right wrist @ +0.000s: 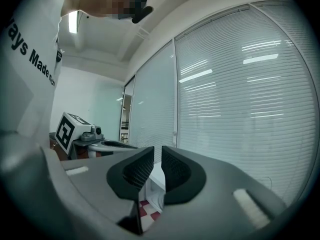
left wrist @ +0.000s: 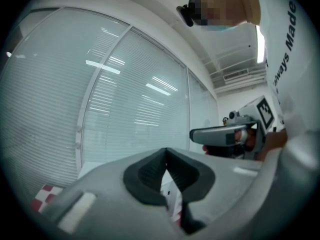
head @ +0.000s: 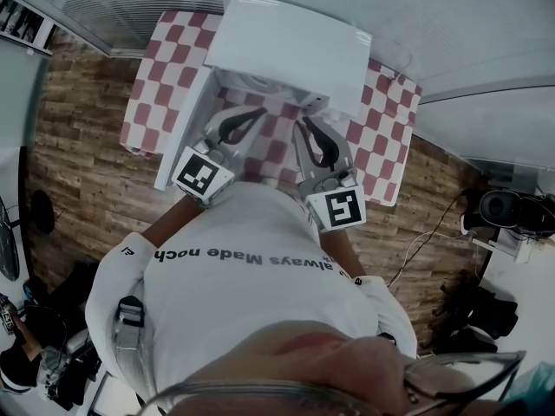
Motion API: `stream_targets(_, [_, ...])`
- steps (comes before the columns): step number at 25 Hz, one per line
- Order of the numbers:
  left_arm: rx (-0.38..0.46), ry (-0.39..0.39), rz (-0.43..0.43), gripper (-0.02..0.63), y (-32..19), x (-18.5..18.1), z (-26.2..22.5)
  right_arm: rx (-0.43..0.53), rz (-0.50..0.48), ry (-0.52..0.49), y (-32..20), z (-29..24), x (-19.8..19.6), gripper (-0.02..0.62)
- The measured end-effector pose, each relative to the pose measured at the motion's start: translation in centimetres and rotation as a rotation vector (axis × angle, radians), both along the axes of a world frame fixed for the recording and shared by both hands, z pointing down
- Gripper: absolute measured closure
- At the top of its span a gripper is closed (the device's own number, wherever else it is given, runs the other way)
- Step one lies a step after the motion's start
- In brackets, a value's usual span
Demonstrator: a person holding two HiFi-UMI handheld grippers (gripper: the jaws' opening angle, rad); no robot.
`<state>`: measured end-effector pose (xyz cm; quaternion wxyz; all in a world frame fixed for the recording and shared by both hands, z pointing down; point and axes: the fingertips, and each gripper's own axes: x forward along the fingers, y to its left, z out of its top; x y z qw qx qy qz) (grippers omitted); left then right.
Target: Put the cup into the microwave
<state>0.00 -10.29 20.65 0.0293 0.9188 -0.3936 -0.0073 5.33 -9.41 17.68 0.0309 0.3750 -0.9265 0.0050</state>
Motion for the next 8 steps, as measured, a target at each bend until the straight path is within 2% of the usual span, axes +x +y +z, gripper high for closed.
stream_targets(8, [0.005,0.010,0.004,0.601,0.06,-0.33,0.36,-0.002,-0.001,-0.006,0.13,0.25,-0.68,0.548])
